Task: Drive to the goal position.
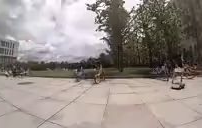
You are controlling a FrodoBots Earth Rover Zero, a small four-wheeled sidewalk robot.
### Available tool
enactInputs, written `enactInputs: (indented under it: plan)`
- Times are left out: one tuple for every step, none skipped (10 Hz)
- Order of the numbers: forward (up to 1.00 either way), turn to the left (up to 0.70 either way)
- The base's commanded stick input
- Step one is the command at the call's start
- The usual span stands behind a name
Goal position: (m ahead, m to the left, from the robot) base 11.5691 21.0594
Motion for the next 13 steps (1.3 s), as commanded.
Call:
enactInputs:
  plan:
    - [0.0,0.7]
    - [0.0,0.7]
    - [0.0,0.7]
    - [0.0,0.7]
    - [0.0,0.7]
    - [0.0,0.7]
    - [0.0,0.7]
    - [0.0,0.7]
    - [0.0,0.7]
    - [0.0,0.7]
    - [0.0,0.7]
    - [0.0,0.7]
    - [0.0,0.63]
